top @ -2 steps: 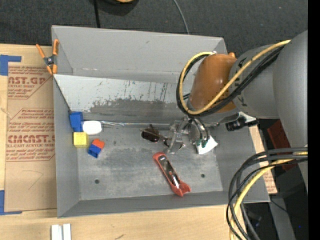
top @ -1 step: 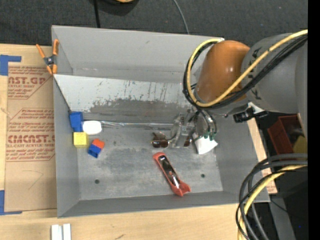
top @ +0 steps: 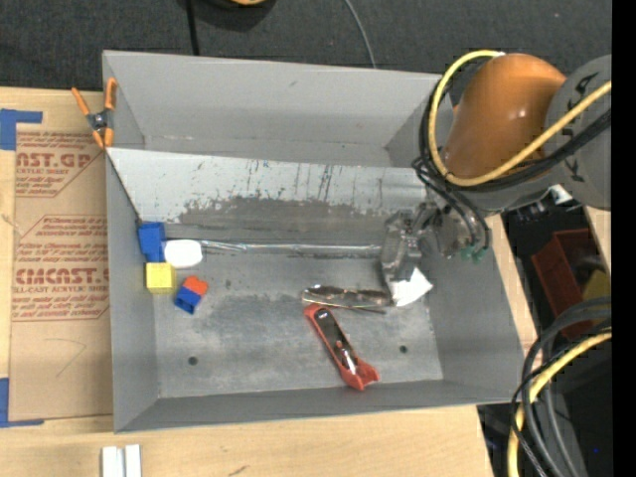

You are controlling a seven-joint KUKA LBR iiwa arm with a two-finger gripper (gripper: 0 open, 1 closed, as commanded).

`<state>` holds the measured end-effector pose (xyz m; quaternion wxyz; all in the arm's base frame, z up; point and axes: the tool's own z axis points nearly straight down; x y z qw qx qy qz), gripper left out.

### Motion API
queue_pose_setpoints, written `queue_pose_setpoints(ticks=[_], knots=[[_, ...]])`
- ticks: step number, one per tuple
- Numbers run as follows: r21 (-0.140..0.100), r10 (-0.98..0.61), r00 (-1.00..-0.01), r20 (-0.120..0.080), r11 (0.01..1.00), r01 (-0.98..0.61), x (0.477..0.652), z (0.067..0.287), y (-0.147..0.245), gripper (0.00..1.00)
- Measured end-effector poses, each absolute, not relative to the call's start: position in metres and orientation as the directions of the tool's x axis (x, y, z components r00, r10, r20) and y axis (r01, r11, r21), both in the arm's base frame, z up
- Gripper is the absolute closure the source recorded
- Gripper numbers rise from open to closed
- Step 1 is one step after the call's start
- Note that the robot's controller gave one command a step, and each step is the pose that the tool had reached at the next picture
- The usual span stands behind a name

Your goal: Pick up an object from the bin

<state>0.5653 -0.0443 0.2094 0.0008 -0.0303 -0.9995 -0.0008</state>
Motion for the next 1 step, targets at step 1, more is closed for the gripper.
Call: queue_pose_setpoints(ticks=[1], knots=[[0.000,0.008,-1.000,-0.005,1.000,0.008,0.5661,0.2696,0.0615,0.00]])
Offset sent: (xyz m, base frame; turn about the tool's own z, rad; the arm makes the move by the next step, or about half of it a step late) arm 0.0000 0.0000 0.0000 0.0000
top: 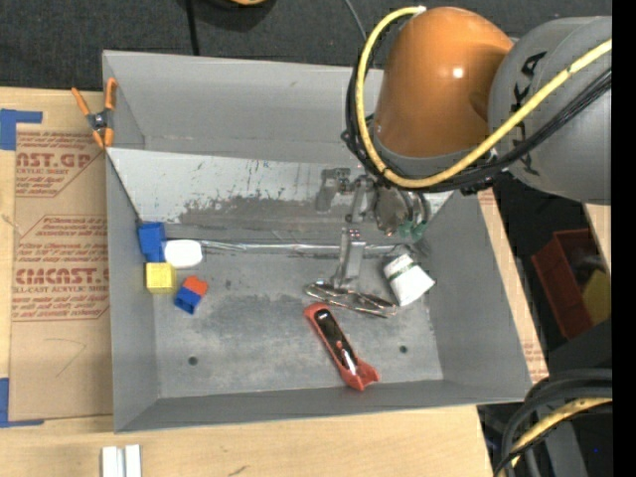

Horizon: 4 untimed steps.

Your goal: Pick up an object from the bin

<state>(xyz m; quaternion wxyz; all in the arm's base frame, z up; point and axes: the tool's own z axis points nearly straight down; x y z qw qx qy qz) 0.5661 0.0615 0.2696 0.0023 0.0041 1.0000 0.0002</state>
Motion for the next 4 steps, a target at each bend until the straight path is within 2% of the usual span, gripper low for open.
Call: queue_pose_setpoints(ticks=[1,2,3,4], knots=[[0.002,-0.006,-1.000,-0.006,1.000,-0.006,0.566,0.279,0.082,0.00],[0.002,0.000,-1.000,-0.013,1.000,0.000,0.566,0.231,0.064,0.00],[0.003,0.026,-1.000,-0.002,1.000,0.026,0.566,0.217,0.007,0.00],[-0.002,-0.084,-0.996,-0.021,0.996,-0.084,0.567,0.178,-0.002,0.00]])
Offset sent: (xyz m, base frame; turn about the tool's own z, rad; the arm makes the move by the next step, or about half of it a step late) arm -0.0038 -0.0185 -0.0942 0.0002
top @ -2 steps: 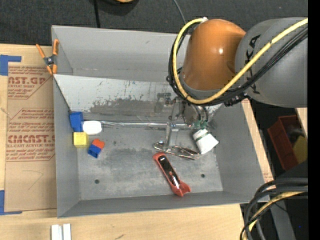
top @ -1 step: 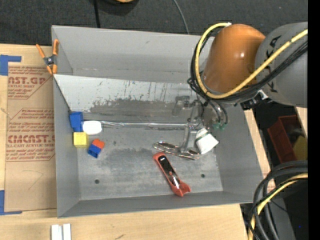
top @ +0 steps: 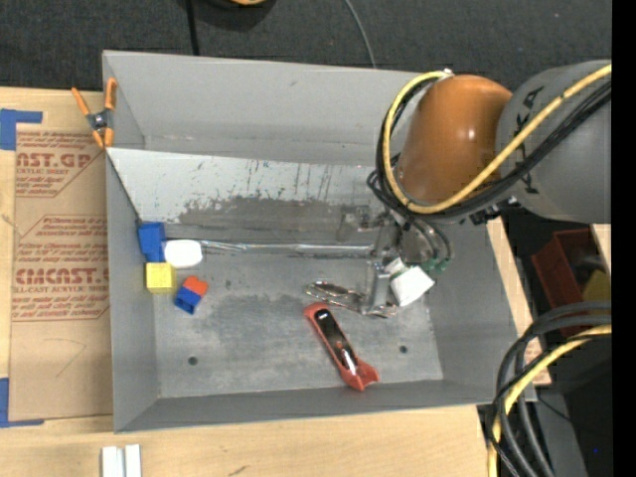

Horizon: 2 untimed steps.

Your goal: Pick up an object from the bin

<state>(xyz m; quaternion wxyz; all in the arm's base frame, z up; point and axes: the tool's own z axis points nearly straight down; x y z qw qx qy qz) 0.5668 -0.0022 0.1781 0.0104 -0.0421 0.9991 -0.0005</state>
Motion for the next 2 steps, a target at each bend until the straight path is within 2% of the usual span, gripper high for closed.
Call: queue_pose_setpoints(ticks=[1,2], knots=[[0.002,-0.354,-0.935,-0.006,0.935,-0.354,0.557,0.138,-0.006,0.00],[-0.007,-0.455,-0.890,-0.018,0.890,-0.455,0.555,0.107,-0.008,0.00]])
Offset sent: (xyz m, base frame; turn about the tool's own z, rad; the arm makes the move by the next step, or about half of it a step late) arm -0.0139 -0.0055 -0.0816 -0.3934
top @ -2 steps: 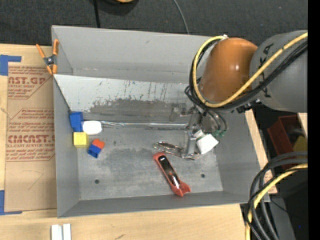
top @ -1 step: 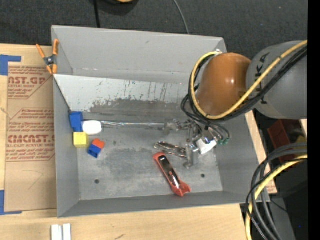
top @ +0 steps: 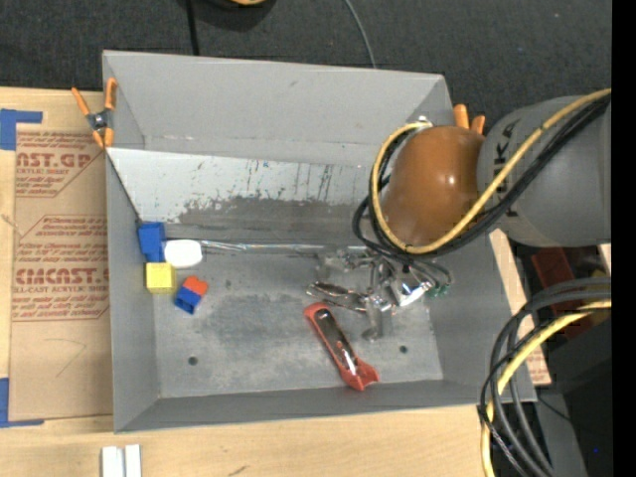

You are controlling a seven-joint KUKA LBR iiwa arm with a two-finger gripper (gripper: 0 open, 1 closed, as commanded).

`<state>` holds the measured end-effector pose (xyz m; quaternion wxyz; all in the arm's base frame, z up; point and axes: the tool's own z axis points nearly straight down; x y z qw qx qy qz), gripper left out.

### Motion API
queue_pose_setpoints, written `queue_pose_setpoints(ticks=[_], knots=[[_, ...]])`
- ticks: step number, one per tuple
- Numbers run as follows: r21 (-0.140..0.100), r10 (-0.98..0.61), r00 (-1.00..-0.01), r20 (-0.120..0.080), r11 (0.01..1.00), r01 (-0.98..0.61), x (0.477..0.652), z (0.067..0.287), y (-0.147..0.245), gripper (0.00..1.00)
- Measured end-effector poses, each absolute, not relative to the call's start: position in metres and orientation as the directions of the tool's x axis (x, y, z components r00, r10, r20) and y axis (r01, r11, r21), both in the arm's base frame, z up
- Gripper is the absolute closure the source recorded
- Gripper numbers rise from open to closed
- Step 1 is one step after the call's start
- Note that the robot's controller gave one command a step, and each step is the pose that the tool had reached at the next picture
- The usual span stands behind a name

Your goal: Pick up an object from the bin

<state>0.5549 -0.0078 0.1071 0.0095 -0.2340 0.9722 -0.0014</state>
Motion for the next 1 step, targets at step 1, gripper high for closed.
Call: queue_pose_setpoints(ticks=[1], knots=[[0.001,-0.528,-0.849,-0.008,0.849,-0.528,0.5531,0.0695,-0.0088,1.00]])
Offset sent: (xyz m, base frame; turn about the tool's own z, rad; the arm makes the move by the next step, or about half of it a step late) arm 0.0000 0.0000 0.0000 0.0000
